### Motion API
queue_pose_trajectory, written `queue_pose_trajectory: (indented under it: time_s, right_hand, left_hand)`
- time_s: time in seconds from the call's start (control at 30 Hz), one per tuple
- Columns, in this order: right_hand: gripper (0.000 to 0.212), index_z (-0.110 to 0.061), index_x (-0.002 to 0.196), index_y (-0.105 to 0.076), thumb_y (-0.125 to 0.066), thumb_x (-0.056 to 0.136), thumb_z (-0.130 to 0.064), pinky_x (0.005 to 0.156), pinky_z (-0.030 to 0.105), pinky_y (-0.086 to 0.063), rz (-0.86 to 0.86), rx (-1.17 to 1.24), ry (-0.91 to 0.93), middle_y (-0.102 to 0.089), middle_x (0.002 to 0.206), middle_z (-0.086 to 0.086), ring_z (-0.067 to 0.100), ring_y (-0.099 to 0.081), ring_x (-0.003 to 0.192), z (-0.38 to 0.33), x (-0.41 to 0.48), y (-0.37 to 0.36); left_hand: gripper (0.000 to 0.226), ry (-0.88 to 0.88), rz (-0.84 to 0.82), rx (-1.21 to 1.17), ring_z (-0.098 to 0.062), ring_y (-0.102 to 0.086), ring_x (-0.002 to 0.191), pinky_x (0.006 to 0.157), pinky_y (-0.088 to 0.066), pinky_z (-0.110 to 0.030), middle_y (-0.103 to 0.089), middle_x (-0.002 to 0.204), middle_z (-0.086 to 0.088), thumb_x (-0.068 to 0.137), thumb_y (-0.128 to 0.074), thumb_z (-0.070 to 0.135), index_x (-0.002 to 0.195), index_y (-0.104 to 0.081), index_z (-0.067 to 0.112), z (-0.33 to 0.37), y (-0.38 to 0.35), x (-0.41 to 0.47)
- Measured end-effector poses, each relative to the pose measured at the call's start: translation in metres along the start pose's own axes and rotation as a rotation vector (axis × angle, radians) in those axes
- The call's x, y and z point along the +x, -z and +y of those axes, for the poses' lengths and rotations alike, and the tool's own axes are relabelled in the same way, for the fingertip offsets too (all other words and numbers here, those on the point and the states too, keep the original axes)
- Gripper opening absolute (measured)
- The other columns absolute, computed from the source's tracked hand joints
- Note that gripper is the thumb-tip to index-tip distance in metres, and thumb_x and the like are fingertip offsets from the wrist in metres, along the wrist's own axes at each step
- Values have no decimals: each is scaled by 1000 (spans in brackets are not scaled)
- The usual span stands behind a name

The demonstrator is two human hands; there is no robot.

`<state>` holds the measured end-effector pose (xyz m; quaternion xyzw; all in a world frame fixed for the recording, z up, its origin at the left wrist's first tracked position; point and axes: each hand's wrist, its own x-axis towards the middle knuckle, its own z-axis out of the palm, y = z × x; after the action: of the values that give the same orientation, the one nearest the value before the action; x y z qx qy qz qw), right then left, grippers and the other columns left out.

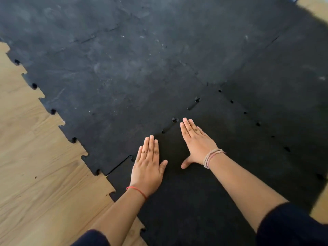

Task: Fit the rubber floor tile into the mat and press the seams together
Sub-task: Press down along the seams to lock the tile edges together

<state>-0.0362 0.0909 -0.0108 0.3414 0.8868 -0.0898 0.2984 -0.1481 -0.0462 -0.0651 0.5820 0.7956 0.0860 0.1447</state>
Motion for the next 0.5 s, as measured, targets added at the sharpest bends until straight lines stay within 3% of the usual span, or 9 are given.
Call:
queue_pose_trajectory:
  time_s: [0.07,0.17,0.23,0.33,0.47,0.5]
  right_hand:
    - [138,-5,144,21,-74,60,-61,118,36,3,-2,-45,21,25,155,12,24,19,143,6,3,3]
    - [138,-3,143,21,-77,61,-55,116,36,4,-23,-96,37,23,155,15,26,17,144,2,10,5]
    - [138,0,142,21,-80,61,-49,117,38,2,-55,-141,0,22,154,18,29,15,144,-3,13,6]
    - [135,6,140,20,-80,63,-43,118,43,-3,-136,-228,-47,20,152,25,36,11,143,-13,18,12]
    - [93,8,142,12,-55,90,-29,117,47,-7,-144,-220,-99,13,153,27,40,6,143,-23,30,19]
    - [90,8,142,12,-53,91,-27,117,47,-7,-133,-208,-104,13,153,27,40,6,143,-22,30,18]
  left_hand:
    - [69,-19,-23,-14,-24,17,136,111,8,-37,12,150,-10,84,0,50,138,9,8,4,-2,10]
    - [66,-13,-30,-11,-25,3,139,111,-3,-41,0,151,-12,87,-9,46,139,-1,7,6,-1,13]
    - [65,-6,-65,-56,-22,14,138,111,6,-35,14,148,-8,86,-6,46,137,10,10,7,1,16]
    - [59,-13,-152,-67,-20,27,131,109,14,-31,27,141,-6,95,-18,38,132,20,11,6,8,21]
    - [59,-28,-246,-61,-18,29,128,111,12,-31,30,138,-7,97,-23,33,128,23,11,5,18,26]
    - [61,-30,-273,-47,-18,29,128,113,11,-32,30,139,-7,97,-24,34,128,24,12,5,19,27]
